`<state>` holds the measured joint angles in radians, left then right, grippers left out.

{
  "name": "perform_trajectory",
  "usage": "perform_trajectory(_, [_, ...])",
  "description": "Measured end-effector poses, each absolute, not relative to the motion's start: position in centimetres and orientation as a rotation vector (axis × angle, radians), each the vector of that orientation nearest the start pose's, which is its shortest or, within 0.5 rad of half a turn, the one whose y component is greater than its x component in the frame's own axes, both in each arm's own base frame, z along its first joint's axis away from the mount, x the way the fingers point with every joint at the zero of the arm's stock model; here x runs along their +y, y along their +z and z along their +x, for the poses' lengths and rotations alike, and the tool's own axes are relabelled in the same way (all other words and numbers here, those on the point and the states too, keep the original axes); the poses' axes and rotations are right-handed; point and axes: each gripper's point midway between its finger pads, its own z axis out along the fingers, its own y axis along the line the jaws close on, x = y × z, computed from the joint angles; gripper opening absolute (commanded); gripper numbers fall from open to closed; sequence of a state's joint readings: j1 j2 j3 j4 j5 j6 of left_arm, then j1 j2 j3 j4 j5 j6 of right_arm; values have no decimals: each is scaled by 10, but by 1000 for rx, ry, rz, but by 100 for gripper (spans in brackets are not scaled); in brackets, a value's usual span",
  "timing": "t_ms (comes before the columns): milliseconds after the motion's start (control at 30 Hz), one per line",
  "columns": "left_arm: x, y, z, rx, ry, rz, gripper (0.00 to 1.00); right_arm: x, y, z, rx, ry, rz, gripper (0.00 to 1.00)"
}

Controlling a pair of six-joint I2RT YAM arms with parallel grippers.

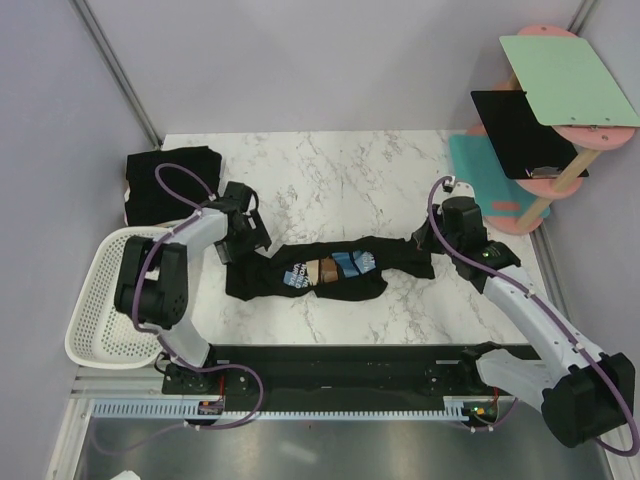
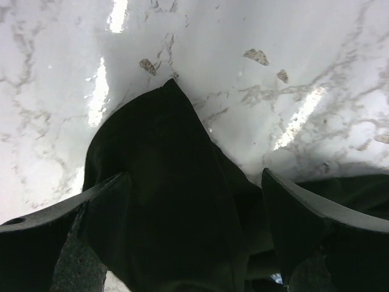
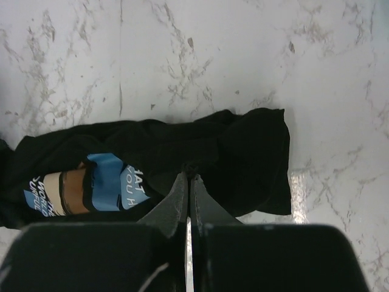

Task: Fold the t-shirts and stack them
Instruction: Flatten out the tshirt

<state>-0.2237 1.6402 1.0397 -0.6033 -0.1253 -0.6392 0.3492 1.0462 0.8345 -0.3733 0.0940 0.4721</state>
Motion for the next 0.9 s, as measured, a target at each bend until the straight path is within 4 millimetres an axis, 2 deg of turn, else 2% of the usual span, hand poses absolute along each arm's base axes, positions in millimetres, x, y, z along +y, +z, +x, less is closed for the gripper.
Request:
perform_trajectory(33, [-77, 33, 324, 2717, -48, -602, 92, 114, 172, 303, 2194, 371, 190, 0])
perform_trajectory(100, [-77, 17, 323, 2764, -20, -604, 77, 114, 163, 298, 2222, 371, 190, 0])
perform_trajectory(133, [-79, 18, 327, 2764, -27, -606, 69, 114, 162, 297, 2227, 374, 191, 0])
perform_trajectory(167, [-82, 19, 331, 2755, -46, -605, 36, 114, 161, 295, 2230, 376, 192, 0])
perform_trajectory(200, [-82, 18, 334, 2755, -44, -602, 15, 115, 161, 295, 2230, 380, 193, 0])
perform_trajectory(233, [-83, 17, 336, 2755, -45, -606, 2, 115, 162, 295, 2230, 384, 192, 0])
perform_trajectory(400, [-86, 19, 350, 2742, -58, -600, 2, 115, 159, 295, 2232, 383, 192, 0])
perform_trajectory(500, [-88, 31, 366, 2716, -67, -598, 2, 114, 154, 299, 2241, 366, 198, 0])
perform_trajectory(567, [-89, 51, 383, 2668, -78, -595, 2, 115, 149, 304, 2249, 352, 203, 0])
perform_trajectory(667, [-90, 95, 415, 2541, -113, -590, 2, 113, 140, 308, 2264, 326, 212, 0])
perform_trajectory(700, [-89, 108, 420, 2504, -119, -589, 2, 112, 139, 309, 2266, 319, 214, 0])
perform_trajectory(800, [-81, 153, 415, 2395, -138, -588, 2, 111, 142, 311, 2257, 312, 217, 0])
perform_trajectory(900, [-75, 188, 394, 2307, -175, -584, 2, 111, 148, 315, 2233, 310, 222, 0])
